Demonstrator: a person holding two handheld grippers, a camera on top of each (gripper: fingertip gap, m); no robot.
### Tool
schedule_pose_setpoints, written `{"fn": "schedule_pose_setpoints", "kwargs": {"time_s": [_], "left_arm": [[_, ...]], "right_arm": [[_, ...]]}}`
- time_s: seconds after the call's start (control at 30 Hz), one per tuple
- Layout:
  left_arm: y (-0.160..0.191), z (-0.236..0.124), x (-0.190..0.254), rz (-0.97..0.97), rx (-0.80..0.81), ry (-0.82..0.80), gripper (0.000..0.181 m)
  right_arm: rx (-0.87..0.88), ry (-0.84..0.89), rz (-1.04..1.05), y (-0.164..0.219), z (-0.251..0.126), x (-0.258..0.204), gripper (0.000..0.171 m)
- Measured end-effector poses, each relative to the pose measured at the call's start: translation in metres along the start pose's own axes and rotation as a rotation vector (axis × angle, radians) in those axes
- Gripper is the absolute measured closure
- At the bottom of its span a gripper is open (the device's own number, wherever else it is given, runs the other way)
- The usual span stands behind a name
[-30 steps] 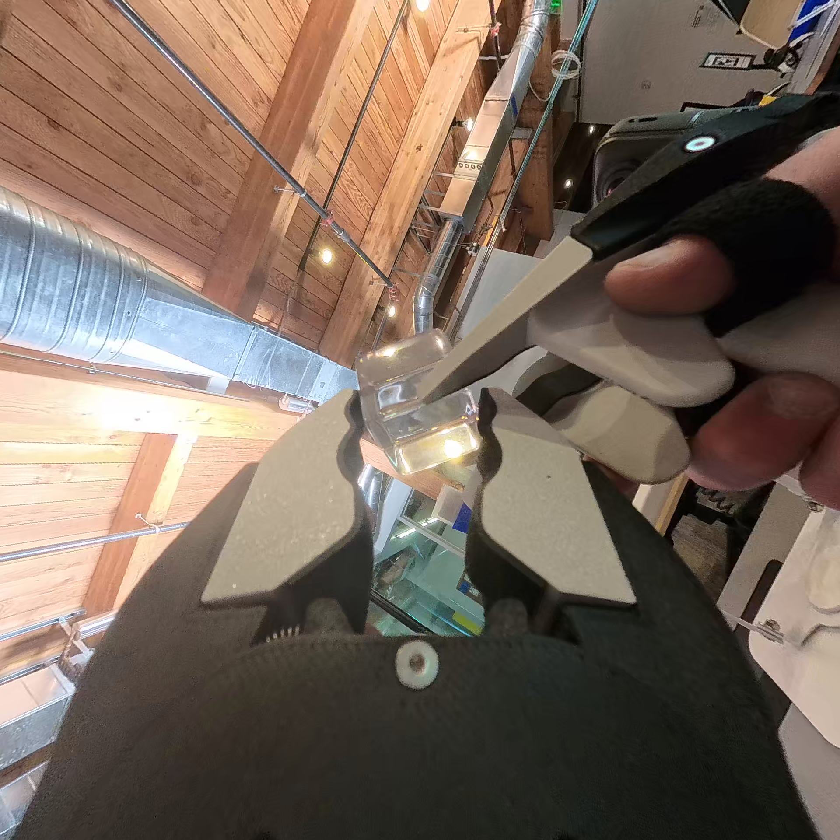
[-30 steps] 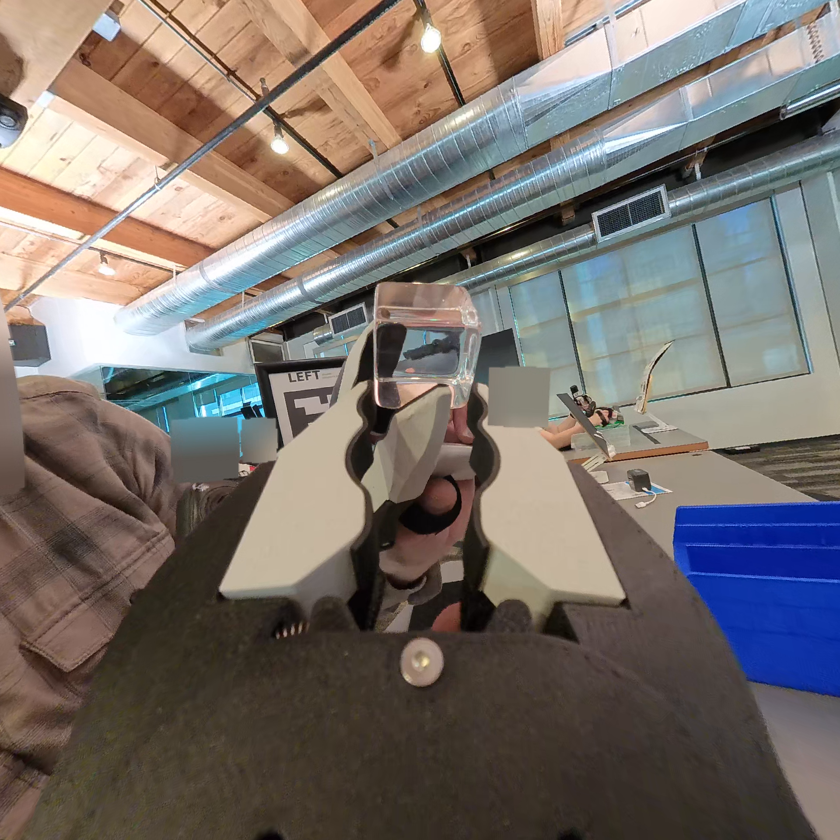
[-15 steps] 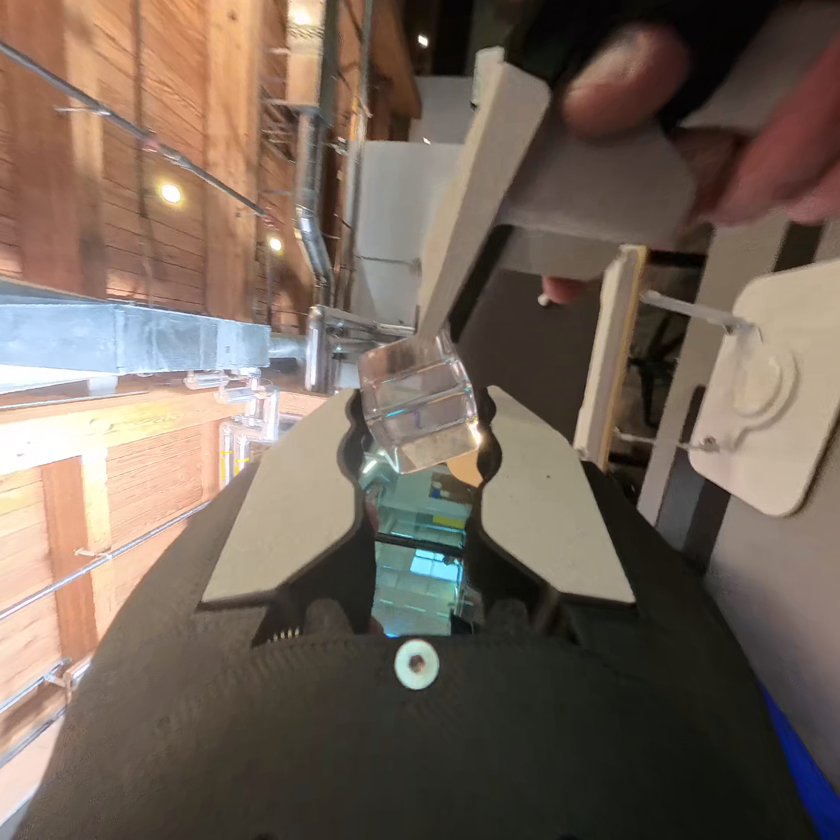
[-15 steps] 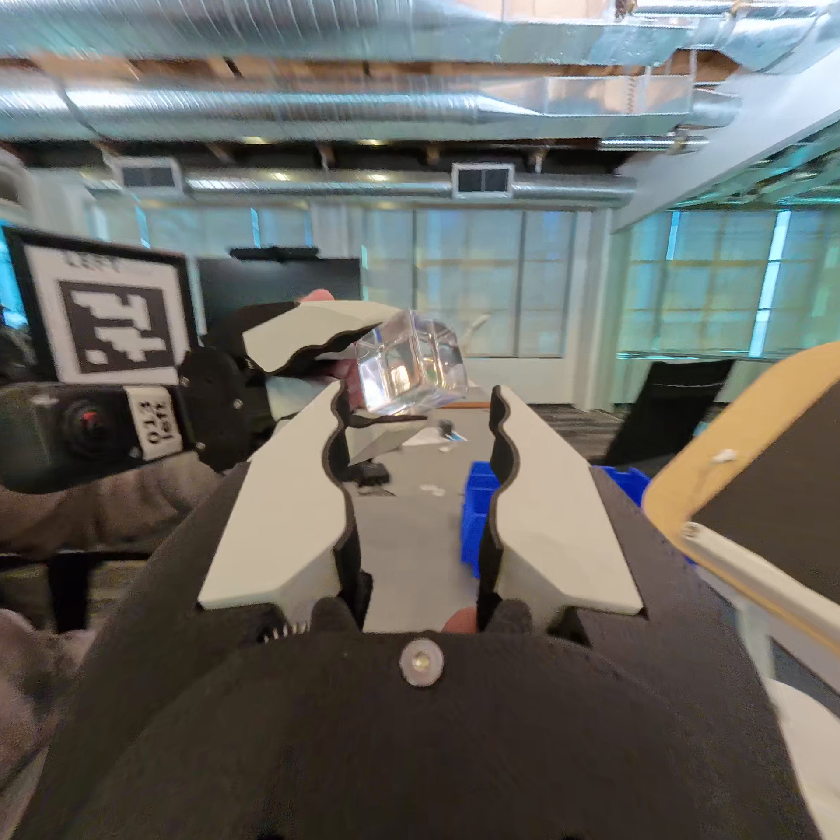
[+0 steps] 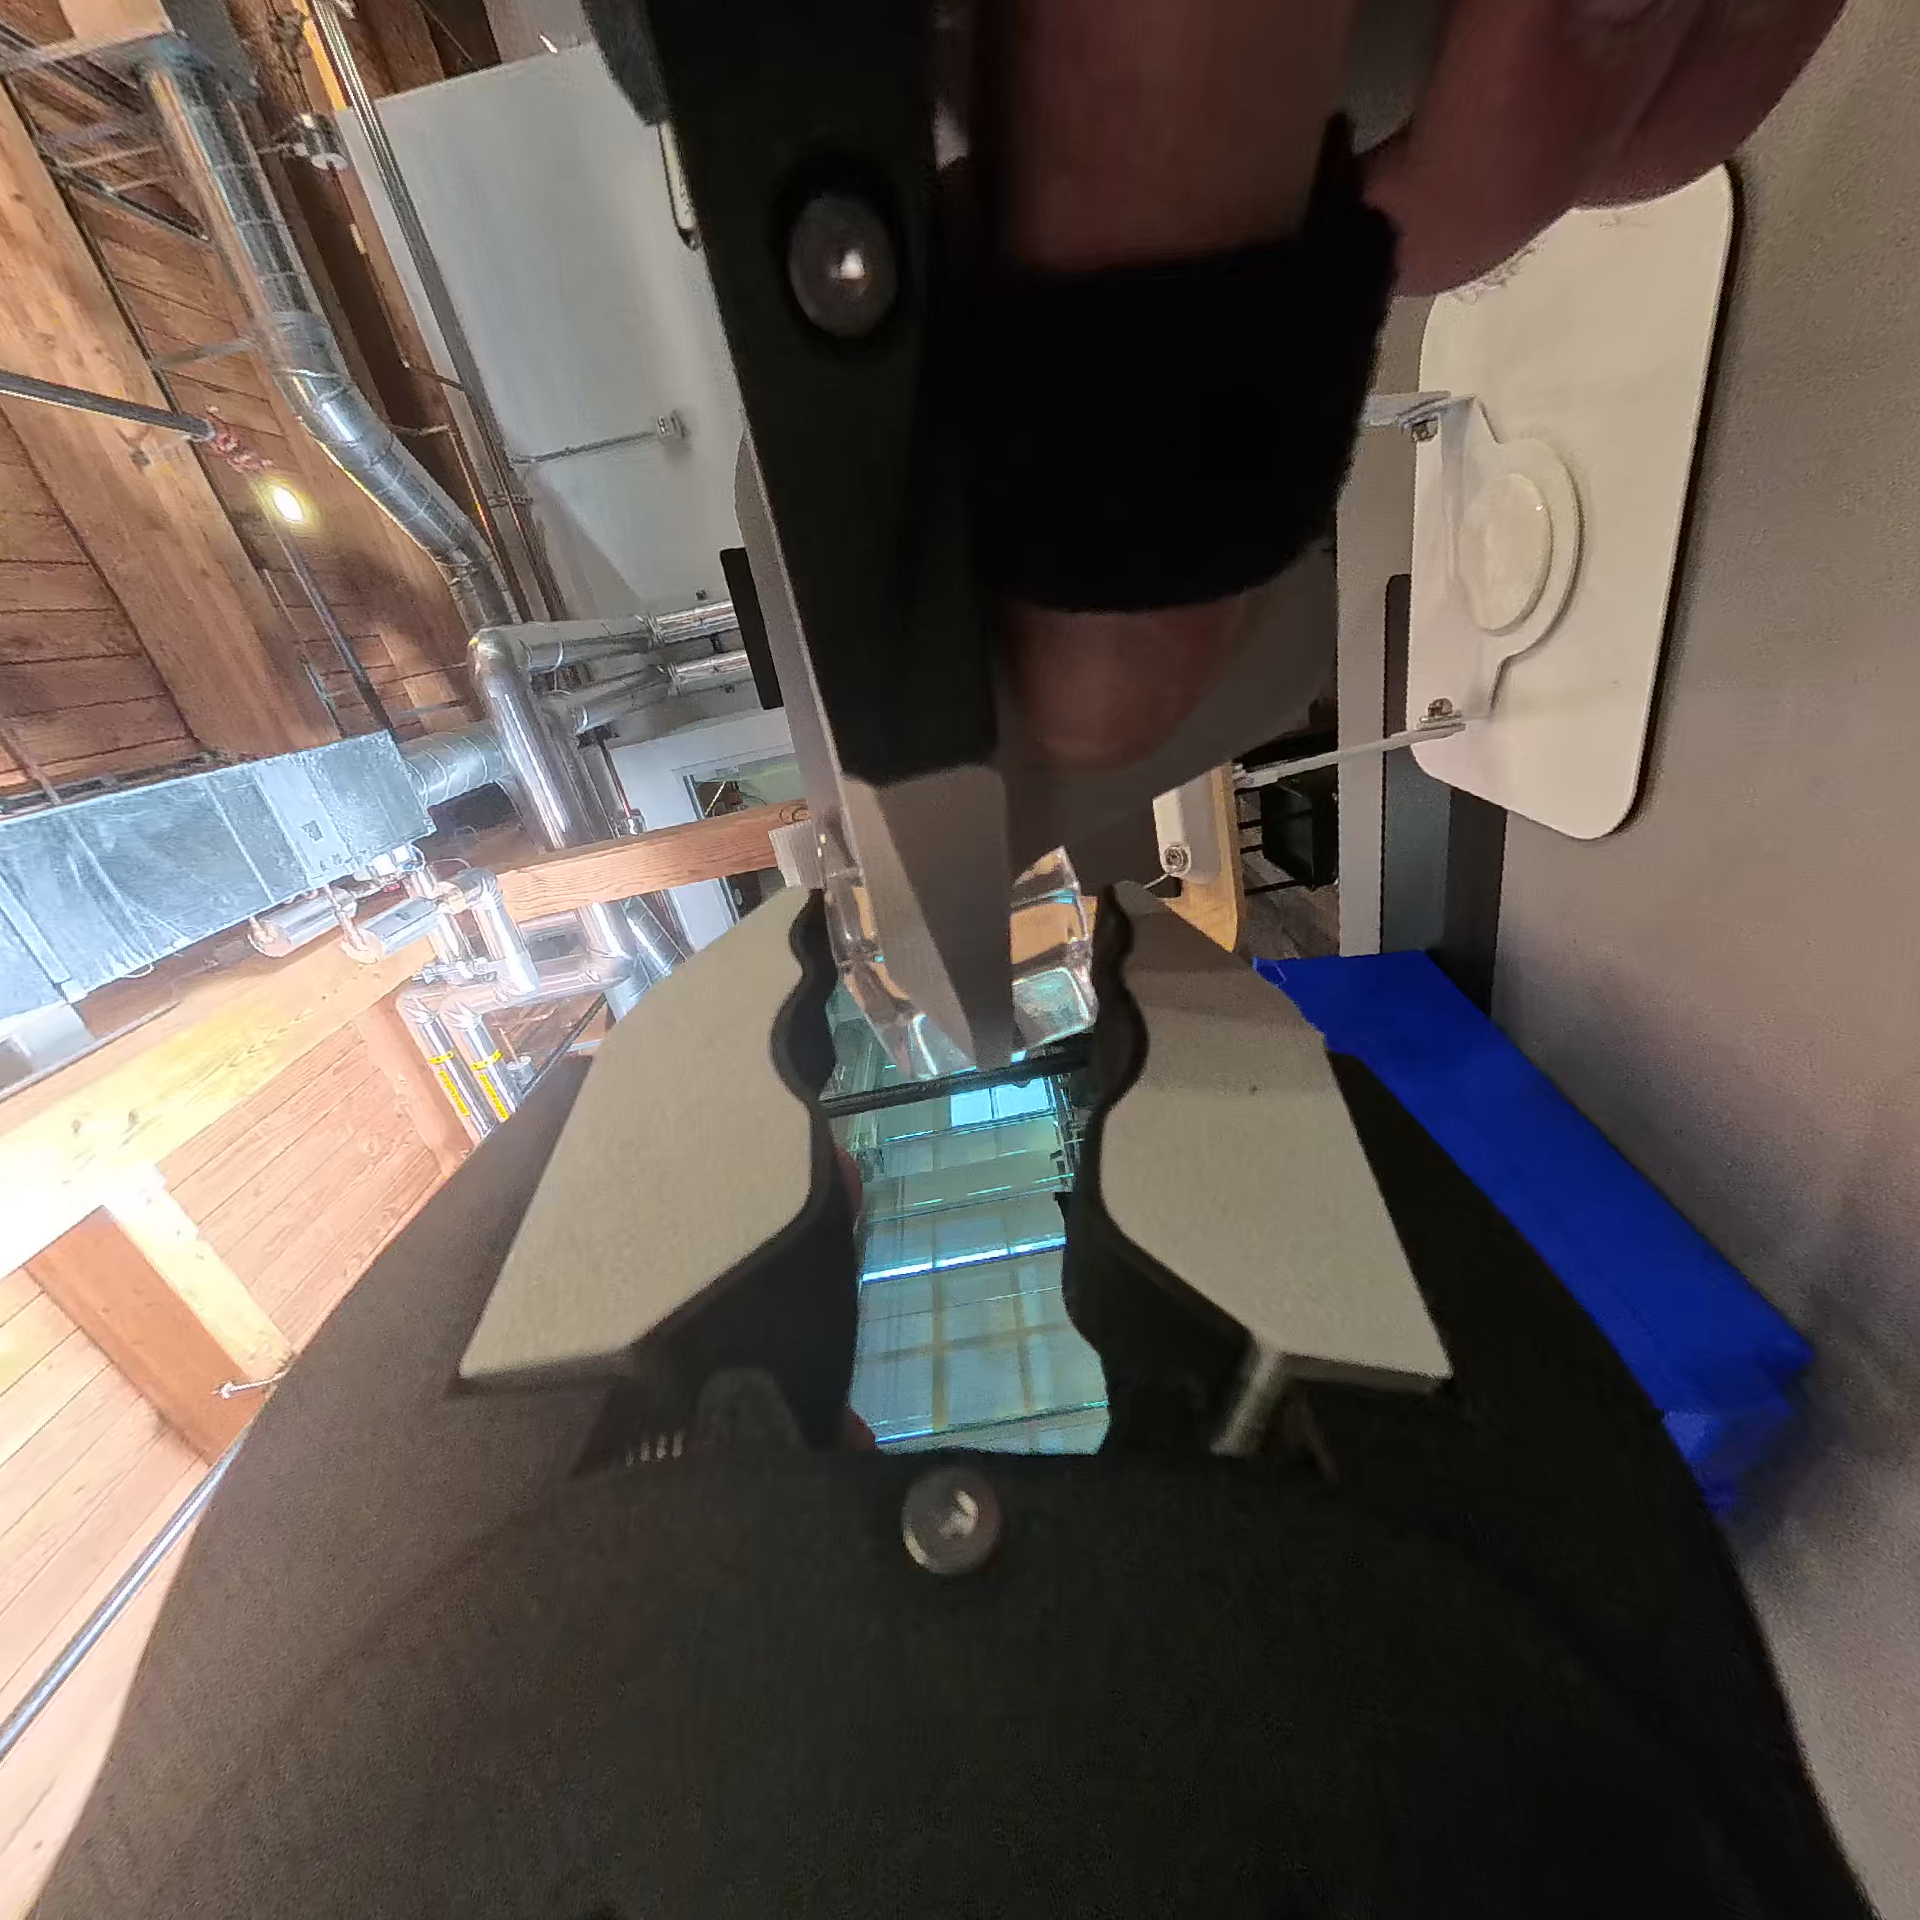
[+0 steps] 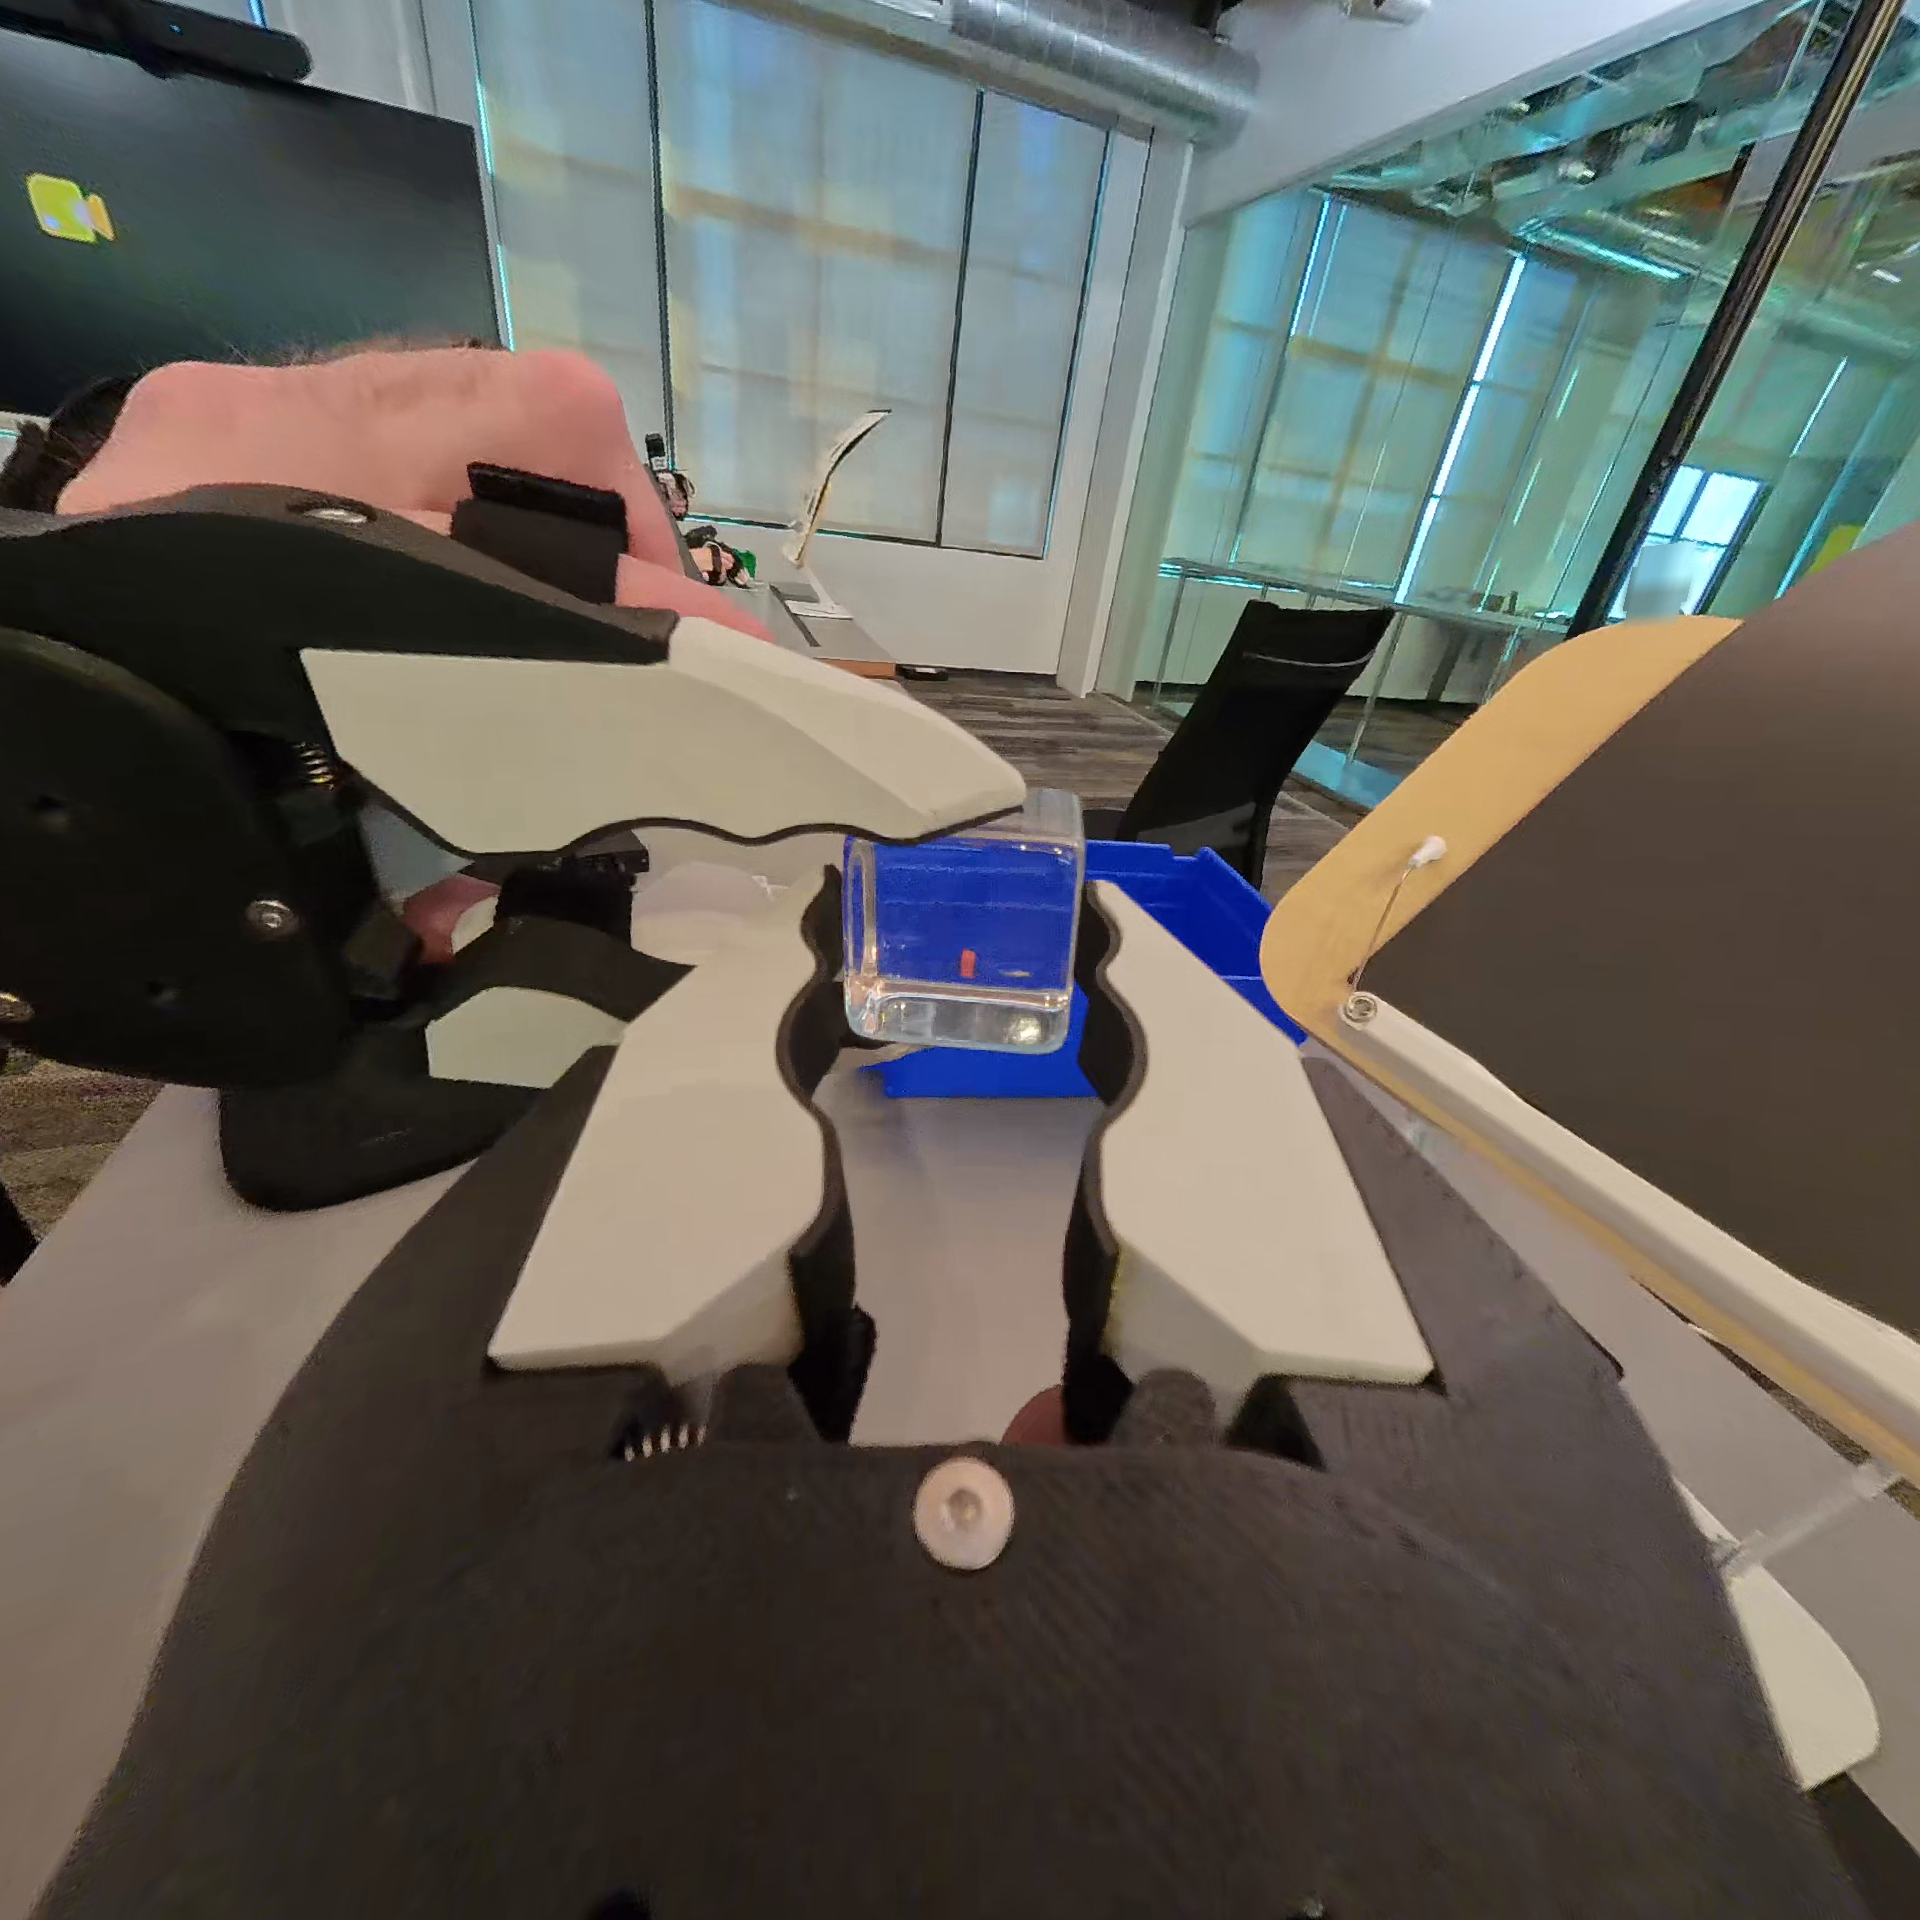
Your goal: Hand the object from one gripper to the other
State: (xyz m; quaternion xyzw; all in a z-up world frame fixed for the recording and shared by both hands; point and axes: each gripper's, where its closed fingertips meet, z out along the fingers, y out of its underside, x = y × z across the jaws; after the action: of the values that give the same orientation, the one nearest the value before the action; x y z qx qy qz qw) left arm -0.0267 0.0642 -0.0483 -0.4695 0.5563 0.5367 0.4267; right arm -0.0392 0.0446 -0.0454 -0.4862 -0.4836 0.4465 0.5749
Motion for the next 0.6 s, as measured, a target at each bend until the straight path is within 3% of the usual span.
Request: {"fn": "schedule_pose_setpoints", "kwargs": {"time_s": [0.13,0.3,0.47,0.6], "left_arm": [[-0.002,0.000,-0.003,-0.034,0.028,-0.025,0.134],[0.001,-0.011,-0.019,-0.197,0.114,-0.075,0.116],[0.030,-0.019,-0.024,-0.284,0.106,-0.138,0.126],[0.056,-0.017,0.000,-0.334,0.072,-0.118,0.133]], "right_arm": [[0.016,-0.008,0.005,-0.003,-0.002,0.002,0.130],[0.055,-0.093,0.109,-0.006,-0.009,0.008,0.130],[-0.049,0.056,-0.064,-0.008,-0.028,0.045,0.130],[-0.159,0.204,-0.160,-0.018,-0.074,0.094,0.130]]}}
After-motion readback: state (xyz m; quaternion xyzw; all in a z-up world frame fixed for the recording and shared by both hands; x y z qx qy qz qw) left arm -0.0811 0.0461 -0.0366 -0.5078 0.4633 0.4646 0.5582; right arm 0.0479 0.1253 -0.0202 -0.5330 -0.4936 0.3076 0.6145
